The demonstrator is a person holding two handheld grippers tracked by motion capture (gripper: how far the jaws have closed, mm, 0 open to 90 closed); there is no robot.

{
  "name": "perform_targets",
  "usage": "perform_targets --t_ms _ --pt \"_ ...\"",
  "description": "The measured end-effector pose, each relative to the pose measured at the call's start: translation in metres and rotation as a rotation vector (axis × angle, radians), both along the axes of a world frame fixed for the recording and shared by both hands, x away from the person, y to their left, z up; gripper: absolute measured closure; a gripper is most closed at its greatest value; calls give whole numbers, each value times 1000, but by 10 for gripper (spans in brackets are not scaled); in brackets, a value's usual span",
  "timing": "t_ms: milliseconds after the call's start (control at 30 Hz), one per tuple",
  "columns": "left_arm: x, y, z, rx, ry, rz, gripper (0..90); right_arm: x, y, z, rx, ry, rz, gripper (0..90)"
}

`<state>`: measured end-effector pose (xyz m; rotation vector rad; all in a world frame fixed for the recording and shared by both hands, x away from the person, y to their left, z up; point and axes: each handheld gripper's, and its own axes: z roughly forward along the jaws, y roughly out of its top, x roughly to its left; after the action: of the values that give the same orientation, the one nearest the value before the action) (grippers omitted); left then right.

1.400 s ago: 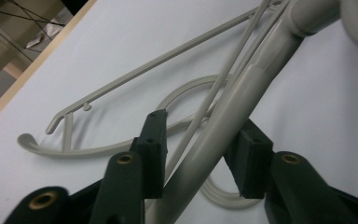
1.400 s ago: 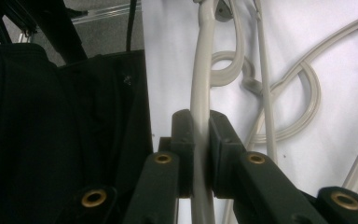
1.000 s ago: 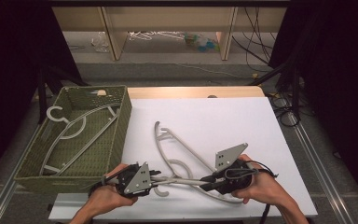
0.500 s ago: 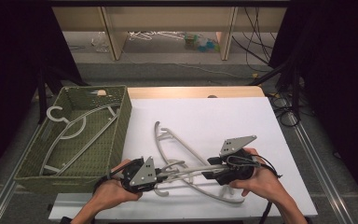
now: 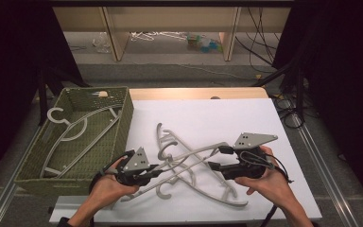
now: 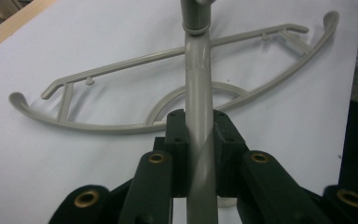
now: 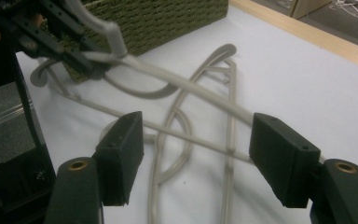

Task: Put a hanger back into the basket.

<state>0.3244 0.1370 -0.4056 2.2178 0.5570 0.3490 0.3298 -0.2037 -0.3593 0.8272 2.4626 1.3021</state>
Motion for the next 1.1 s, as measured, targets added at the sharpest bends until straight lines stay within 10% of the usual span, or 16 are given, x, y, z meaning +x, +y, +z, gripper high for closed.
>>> perform_targets --t_ms 667,1100 --pt "-9 40 33 -159 79 146 789 -11 6 -48 -45 69 34 290" --pt "-7 86 85 -204 16 232 788 -11 9 -56 -62 81 52 281"
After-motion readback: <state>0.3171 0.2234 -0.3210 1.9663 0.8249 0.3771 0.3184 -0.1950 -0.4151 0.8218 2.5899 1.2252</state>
